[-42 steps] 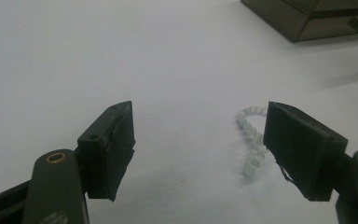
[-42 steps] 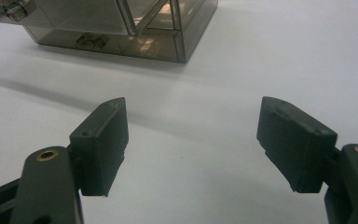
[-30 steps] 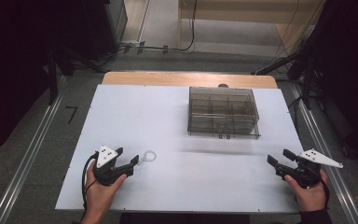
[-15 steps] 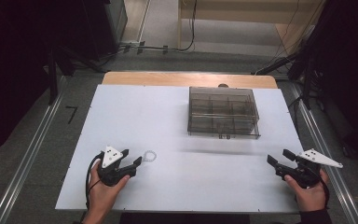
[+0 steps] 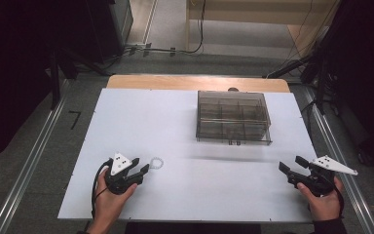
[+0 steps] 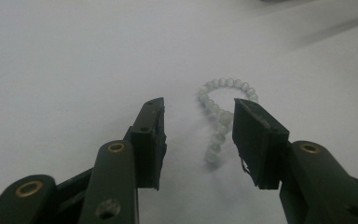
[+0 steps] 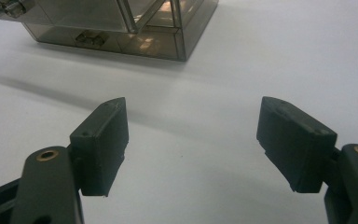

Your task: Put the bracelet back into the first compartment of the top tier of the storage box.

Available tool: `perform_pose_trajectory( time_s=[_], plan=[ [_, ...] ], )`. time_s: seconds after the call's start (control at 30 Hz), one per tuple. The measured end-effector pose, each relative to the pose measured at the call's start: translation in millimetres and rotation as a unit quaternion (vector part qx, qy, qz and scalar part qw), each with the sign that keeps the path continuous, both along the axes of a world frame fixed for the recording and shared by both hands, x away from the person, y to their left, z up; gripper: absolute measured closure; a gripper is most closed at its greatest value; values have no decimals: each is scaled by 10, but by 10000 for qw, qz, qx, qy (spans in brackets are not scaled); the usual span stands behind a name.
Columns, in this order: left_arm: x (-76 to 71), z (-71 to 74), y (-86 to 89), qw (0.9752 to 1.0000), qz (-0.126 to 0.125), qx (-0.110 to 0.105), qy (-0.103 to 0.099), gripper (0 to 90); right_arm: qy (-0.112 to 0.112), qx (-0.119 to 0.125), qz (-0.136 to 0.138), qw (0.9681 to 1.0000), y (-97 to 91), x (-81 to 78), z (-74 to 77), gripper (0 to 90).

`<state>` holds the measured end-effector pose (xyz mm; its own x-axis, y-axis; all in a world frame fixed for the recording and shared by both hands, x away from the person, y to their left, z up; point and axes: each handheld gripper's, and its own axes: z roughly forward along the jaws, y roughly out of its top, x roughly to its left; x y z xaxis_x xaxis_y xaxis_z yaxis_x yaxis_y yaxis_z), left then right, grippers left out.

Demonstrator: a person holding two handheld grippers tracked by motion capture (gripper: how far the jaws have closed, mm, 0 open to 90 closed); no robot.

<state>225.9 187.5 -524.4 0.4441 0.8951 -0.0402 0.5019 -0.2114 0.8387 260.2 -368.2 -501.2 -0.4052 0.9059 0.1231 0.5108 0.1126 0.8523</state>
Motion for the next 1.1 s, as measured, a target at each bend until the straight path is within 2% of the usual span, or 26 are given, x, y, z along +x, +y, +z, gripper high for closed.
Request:
perform_pose_trajectory(
  time_s=[0.23, 0.4, 0.67, 0.93, 1.1],
  plan=[
    [10, -16, -25, 9999, -116, 43, 81, 637, 16, 3, 2, 10000, 1, 2, -2, 239],
    [18, -21, -36, 9997, -200, 2, 141, 750, 31, -1, 4, 10000, 1, 4, -4, 239],
    [25, -22, -42, 9994, -265, -7, 218, 848, 38, 10, 5, 10000, -1, 6, -6, 239],
    [19, -17, -36, 9993, -291, -100, 212, 864, 35, 13, 0, 10000, -2, 6, -6, 239],
    [-5, 31, -33, 9993, -314, -176, 110, 867, 36, 12, -4, 10000, -2, 5, -6, 239]
  ],
)
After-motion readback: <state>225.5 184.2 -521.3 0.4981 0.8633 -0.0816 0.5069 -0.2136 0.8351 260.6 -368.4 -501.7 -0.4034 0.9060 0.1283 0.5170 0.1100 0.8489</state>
